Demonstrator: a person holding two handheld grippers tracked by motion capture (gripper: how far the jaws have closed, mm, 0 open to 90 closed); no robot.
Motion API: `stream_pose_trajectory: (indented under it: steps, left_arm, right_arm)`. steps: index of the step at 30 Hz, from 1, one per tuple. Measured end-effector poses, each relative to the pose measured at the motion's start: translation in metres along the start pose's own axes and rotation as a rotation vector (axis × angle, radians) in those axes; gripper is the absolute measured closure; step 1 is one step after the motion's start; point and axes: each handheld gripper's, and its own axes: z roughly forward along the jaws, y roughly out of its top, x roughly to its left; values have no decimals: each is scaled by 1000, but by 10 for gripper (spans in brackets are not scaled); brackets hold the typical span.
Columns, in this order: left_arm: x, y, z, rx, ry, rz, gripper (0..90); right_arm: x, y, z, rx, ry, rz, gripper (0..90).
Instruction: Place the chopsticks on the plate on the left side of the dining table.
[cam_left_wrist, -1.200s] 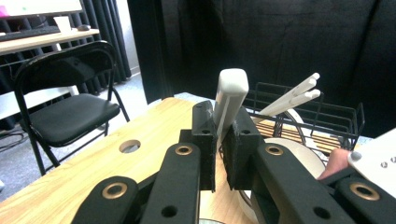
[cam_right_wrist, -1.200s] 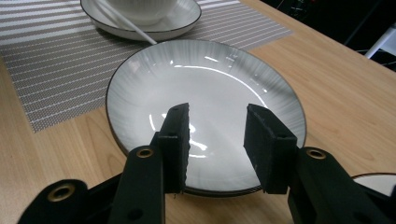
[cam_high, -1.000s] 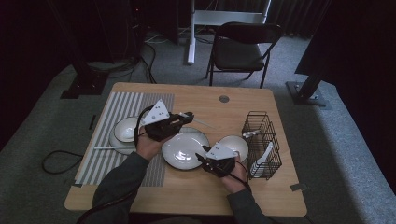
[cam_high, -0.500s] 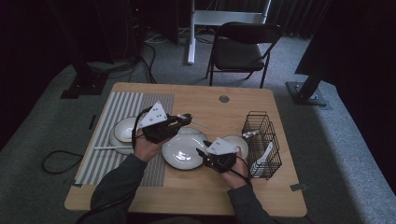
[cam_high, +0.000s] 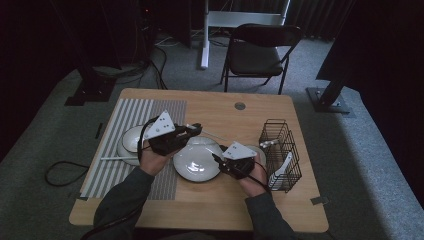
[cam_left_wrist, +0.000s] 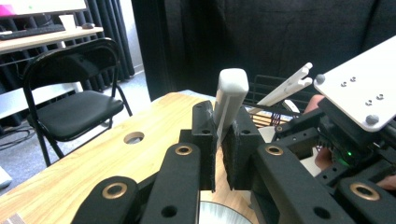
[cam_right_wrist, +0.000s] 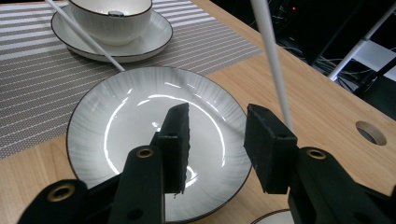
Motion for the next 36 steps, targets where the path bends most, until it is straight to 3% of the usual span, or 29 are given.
stream_pose_trajectory:
  steps: [25, 36]
  left_arm:
    - [-5, -4, -12, -1, -2, 0, 847]
    - [-7, -2, -14, -6, -10, -4, 847]
  right_arm:
    - [-12, 14, 18, 27, -32, -17, 605]
    - [-18, 14, 36, 83, -46, -39, 695]
